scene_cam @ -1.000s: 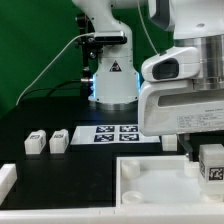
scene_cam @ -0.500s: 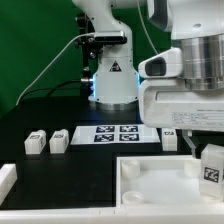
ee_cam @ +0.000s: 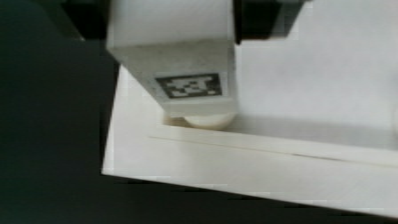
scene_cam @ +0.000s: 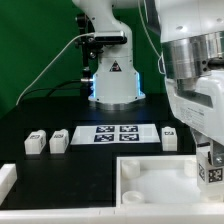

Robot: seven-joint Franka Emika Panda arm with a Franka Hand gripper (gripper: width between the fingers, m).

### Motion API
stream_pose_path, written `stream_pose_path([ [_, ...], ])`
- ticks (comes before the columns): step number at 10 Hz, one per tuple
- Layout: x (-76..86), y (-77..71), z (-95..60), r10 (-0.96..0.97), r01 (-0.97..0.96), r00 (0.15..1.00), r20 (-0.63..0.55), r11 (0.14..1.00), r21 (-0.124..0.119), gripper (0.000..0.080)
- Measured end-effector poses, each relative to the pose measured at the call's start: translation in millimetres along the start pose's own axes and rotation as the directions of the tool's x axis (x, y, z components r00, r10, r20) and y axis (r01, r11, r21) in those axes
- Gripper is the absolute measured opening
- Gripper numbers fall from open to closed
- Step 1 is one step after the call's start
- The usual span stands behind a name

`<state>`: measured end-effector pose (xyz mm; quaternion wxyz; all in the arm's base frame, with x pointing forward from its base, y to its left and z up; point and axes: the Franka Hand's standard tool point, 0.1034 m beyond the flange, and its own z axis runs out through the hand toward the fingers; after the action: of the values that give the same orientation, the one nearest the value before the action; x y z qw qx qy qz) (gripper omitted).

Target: Assemble one leg

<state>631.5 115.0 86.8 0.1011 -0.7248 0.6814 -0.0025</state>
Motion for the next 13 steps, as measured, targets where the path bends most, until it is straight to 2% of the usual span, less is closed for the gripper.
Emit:
stream_pose_path([
  [2,-0.4,0.2,0.0,-0.055,0.055,0.999,0.001,0.999,-0.001,0.0304],
  [3,0.6,0.6,0.8,-0.109,0.109,0.994,-0.002,0.994,-0.002,0.0407],
  [4,4.2,2.0,2.0,-0.329,0.329,0.944,0.0,0.944,-0.008,0.0407],
  [5,5.3,4.0,3.0,-0.484,0.485,0.875,0.013,0.874,-0.022,0.0574],
  [6,2.6,4.5,2.9,-0.59,0.59,0.807,0.029,0.806,-0.03,0.0634],
  [7,0.6,5.3,3.2,-0.71,0.711,0.703,0.041,0.702,-0.041,0.0645],
  [9,2.9,5.7,3.7,-0.83,0.832,0.555,0.048,0.554,-0.033,0.0649],
  [10,2.2,5.8,3.9,-0.901,0.902,0.431,0.048,0.429,-0.044,0.0649],
  [11,-4.5,5.1,4.0,-0.975,0.973,0.218,0.044,0.213,-0.093,0.0649],
  [12,-10.0,4.6,3.7,-0.998,0.995,-0.005,0.064,-0.011,-0.103,0.0649],
  [13,-10.8,1.3,1.7,-0.99,0.986,-0.123,0.07,-0.13,-0.106,0.0649],
])
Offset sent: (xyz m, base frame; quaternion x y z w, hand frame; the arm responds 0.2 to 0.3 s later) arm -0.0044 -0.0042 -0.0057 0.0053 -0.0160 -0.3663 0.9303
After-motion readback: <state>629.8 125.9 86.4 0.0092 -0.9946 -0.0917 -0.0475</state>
